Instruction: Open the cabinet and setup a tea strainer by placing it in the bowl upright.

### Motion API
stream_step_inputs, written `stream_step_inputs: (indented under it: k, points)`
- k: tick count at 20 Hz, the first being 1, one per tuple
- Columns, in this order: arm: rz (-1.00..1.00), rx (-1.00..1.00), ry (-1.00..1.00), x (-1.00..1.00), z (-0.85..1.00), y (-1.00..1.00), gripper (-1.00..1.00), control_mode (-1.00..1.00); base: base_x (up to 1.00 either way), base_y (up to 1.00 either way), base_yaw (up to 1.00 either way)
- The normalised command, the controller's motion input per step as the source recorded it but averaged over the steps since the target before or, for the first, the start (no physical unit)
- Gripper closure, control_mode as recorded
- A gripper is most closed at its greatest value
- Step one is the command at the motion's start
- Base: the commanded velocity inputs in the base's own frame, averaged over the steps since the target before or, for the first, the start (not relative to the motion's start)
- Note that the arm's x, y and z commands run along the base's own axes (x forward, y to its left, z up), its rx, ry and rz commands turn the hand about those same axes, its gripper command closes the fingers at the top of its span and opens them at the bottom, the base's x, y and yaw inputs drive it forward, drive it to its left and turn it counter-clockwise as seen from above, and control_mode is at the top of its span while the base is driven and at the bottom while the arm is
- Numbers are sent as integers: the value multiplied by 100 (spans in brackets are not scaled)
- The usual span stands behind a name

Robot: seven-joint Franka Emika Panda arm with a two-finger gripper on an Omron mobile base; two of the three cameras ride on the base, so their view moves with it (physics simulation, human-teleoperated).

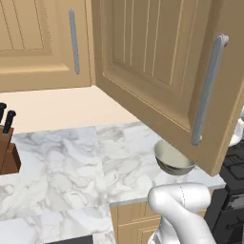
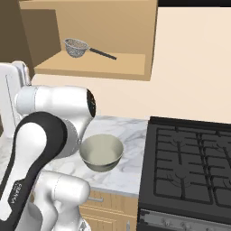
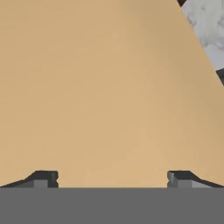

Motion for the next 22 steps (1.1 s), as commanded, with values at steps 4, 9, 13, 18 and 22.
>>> stream_step_inputs:
  k: [4,9,13,18,22]
  points:
    - [-8,-7,-13,-1,0,100,-100,-100,0,0,0]
    - [-12,-8,-14,0,0,94,-100,-100,0,0,0]
    - [-12,-7,-12,0,0,73,-100,-100,0,0,0]
    - [-11,-5,-13,0,0,44,-100,-100,0,0,0]
    - [-10,-8,-10,0,0,19,-100,-100,0,0,0]
